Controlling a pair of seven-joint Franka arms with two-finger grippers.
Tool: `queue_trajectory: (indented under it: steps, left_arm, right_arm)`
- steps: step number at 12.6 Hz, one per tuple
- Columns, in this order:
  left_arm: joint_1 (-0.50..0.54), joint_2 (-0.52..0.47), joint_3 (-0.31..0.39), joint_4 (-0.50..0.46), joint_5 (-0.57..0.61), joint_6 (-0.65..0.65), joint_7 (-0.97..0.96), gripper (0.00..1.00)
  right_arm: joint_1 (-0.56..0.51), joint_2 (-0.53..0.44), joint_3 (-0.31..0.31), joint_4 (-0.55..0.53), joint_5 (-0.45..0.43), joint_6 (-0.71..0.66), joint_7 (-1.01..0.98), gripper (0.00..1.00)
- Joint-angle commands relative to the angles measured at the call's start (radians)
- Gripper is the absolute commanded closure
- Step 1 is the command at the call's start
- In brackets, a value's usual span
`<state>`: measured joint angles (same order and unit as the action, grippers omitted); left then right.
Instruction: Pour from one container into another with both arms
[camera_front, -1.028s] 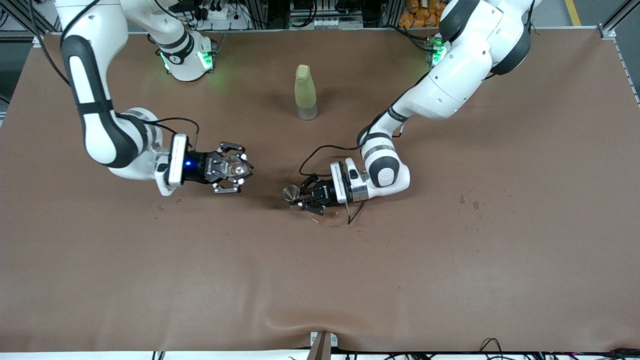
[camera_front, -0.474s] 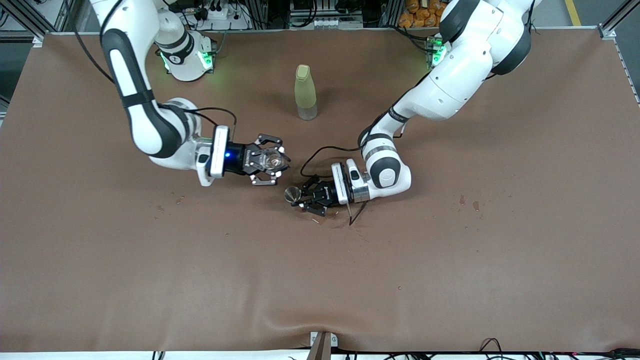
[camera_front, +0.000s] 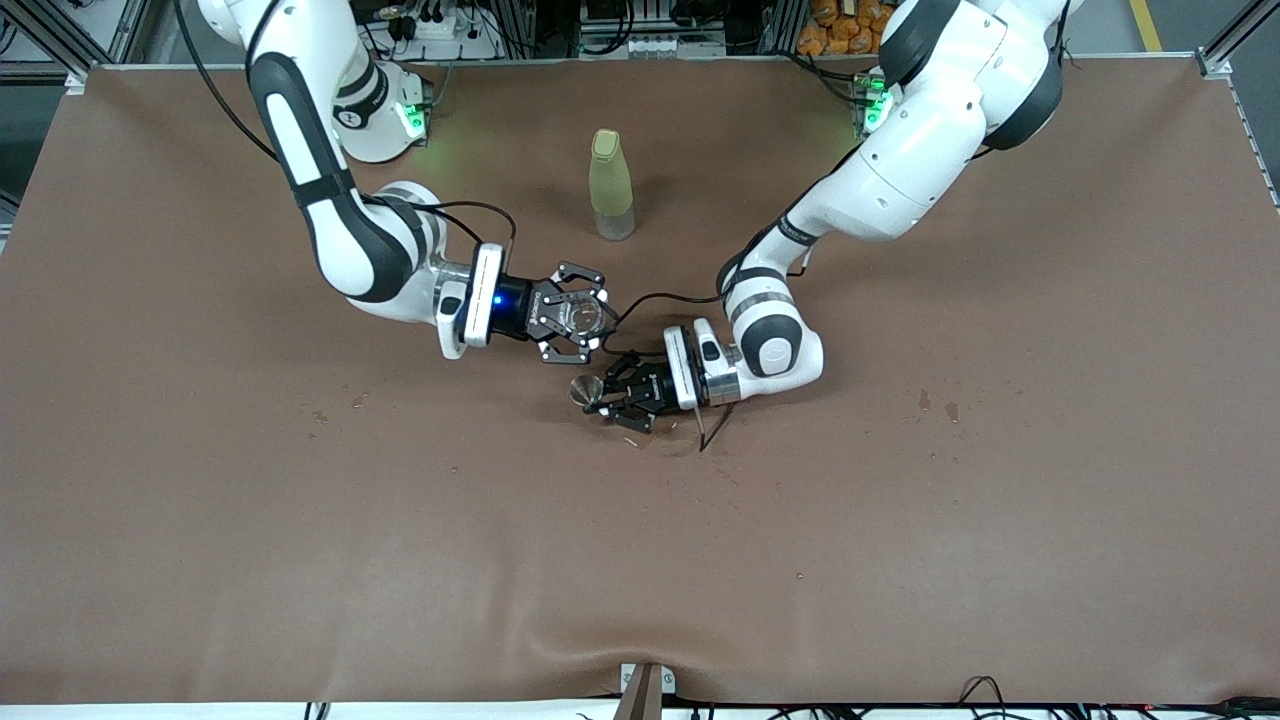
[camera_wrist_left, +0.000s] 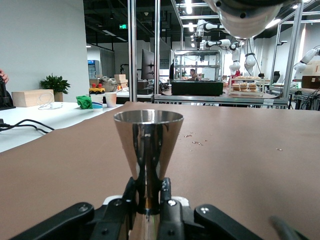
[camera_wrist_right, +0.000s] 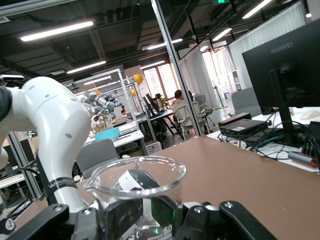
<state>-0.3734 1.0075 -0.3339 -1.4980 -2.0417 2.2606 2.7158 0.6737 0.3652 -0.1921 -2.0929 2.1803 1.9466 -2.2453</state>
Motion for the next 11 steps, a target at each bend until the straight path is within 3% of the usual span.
queue_trajectory:
  steps: [1,7,11]
  left_arm:
    - [0.007,-0.010,-0.004,-0.016,-0.028,-0.012,0.065,1.00]
    - [0.007,-0.012,-0.004,-0.030,-0.028,-0.012,0.067,1.00]
    - [0.011,-0.017,-0.004,-0.051,-0.028,-0.015,0.068,1.00]
  right_arm:
    - [0.010,0.024,-0.004,0.019,0.038,0.020,-0.010,1.00]
    - [-0.006,0.112,-0.004,0.059,0.039,0.009,-0.100,1.00]
    - [0.000,0.143,-0.004,0.070,0.091,0.008,-0.135,1.00]
